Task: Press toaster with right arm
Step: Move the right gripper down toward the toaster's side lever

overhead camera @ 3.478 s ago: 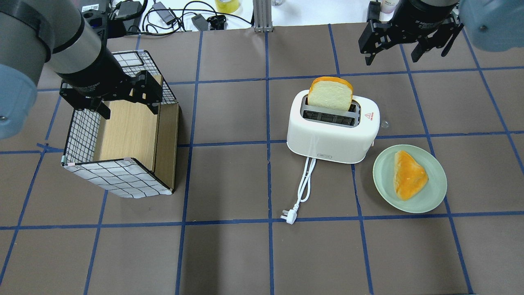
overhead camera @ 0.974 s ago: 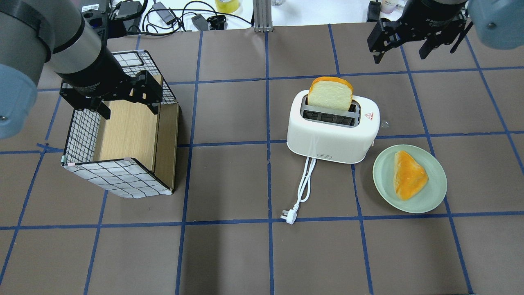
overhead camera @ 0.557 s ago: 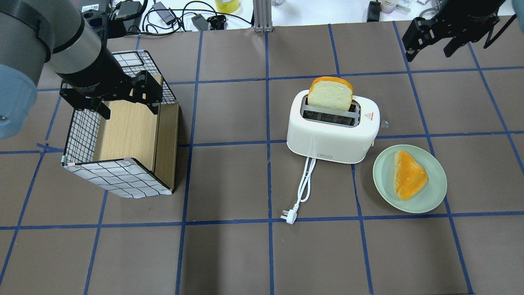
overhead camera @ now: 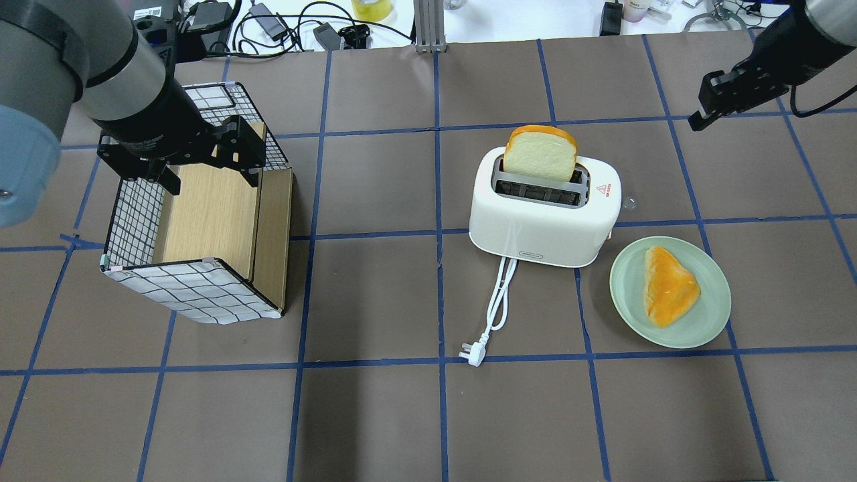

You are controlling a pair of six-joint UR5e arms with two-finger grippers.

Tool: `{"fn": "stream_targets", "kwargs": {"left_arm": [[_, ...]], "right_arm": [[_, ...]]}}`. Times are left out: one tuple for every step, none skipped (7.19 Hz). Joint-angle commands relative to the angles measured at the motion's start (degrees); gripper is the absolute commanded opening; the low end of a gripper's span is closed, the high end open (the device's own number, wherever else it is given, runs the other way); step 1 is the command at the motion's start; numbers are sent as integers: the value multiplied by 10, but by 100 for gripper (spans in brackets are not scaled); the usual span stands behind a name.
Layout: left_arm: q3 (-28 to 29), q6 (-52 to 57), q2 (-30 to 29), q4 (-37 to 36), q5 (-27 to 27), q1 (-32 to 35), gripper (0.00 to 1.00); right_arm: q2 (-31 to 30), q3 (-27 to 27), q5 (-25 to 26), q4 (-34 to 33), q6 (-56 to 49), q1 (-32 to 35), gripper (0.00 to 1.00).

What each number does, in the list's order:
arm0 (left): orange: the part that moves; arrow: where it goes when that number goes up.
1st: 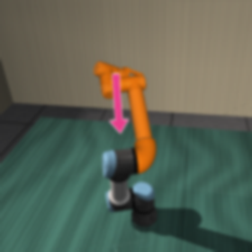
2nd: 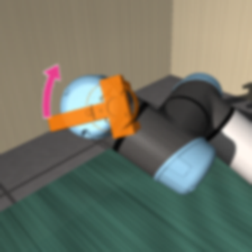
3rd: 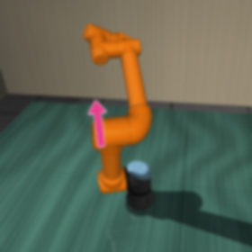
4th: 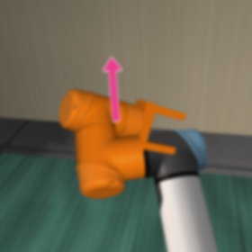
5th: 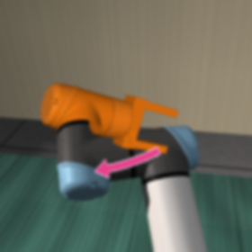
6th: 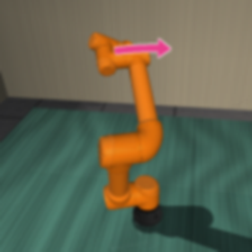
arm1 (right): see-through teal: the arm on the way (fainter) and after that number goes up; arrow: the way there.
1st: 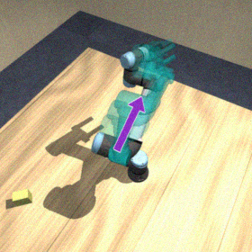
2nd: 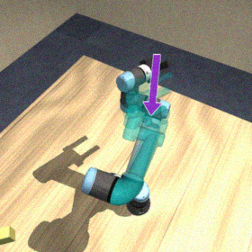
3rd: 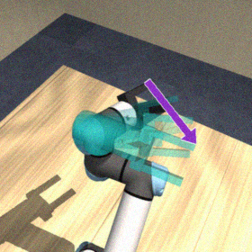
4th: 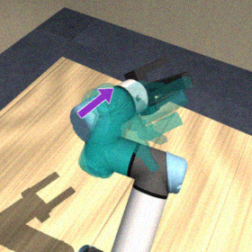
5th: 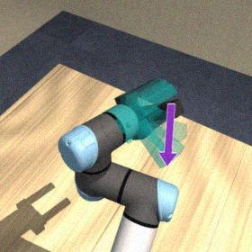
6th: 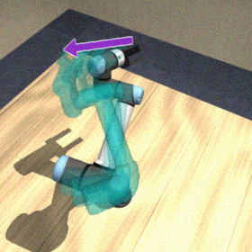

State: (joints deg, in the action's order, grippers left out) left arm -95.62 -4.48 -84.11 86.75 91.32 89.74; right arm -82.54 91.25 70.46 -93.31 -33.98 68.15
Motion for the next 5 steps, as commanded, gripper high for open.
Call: {"fn": "stream_targets", "kwargs": {"left_arm": [[0,0,0,0,0,0,100],[0,0,-1,0,0,0,100],[0,0,0,0,0,0,100],[0,0,0,0,0,0,100],[0,0,0,0,0,0,100]], "right_arm": [[9,19,-33,72,-1,-26,1],[11,20,-34,86,13,-31,1],[19,21,-34,107,48,-31,1],[23,21,-28,117,73,-32,1],[27,21,-25,131,93,-32,2]]}}
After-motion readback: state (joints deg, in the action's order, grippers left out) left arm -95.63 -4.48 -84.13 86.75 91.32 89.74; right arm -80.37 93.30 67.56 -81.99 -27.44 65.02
